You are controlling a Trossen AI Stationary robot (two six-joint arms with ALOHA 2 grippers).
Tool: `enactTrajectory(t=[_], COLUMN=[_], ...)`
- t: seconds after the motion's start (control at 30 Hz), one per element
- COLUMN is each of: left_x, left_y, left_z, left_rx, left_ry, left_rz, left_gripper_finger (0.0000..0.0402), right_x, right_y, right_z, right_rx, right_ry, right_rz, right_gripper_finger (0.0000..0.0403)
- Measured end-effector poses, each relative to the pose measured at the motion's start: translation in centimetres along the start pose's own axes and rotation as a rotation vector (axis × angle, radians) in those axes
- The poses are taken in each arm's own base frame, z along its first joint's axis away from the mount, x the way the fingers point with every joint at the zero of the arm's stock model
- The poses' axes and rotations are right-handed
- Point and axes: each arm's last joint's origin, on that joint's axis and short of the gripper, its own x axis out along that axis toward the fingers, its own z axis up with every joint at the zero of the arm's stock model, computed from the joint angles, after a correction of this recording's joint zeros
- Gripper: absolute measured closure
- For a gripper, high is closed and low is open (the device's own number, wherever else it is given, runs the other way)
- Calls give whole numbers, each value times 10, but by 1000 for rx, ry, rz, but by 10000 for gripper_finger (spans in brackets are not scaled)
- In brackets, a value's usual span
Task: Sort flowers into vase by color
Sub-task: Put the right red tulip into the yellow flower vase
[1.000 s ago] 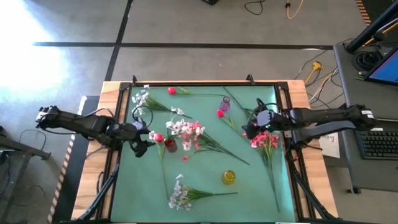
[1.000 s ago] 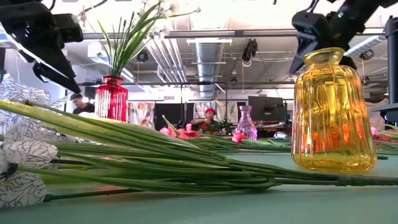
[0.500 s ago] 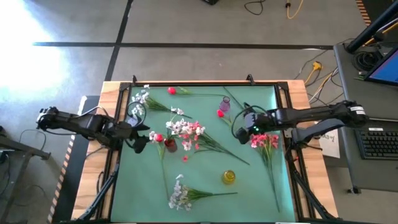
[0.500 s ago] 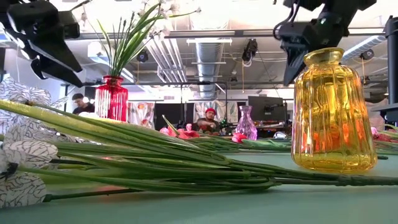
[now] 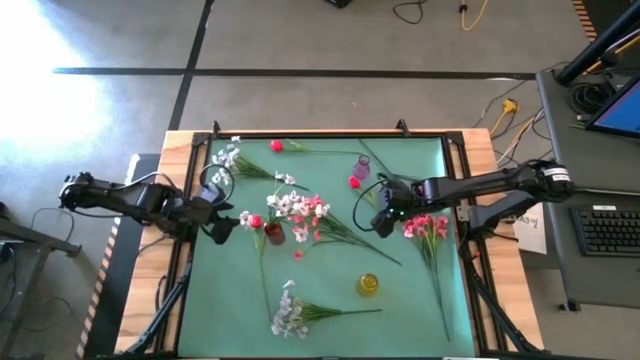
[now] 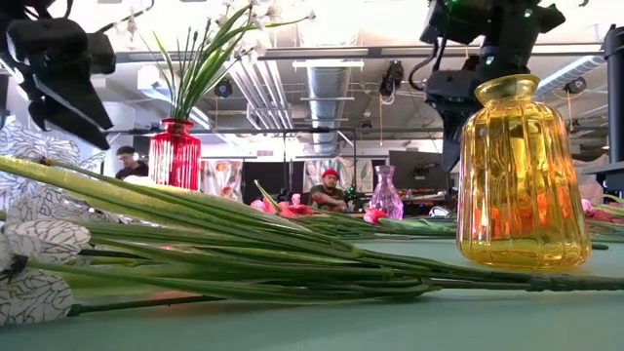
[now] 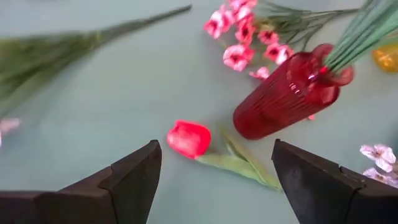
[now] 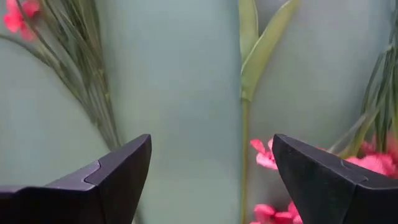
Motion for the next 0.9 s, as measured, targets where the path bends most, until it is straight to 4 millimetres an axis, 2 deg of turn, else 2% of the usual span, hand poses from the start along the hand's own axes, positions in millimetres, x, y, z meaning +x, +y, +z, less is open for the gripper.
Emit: enactTrajectory(t=[0.43,0.9], left_x=[0,0], left_y=[1,2], left_z=[0,1], left_rx=[-42,-45], left_ry=[-11,-41], left_rz=[17,45], left_gripper_finger=[109,109], right_x=[33,37], right_y=[4,-2], right_z=[4,16], right_rx=[-114,-133], right_ry=[0,-77], right_rz=[-138,-162], right_gripper_finger=[76,76])
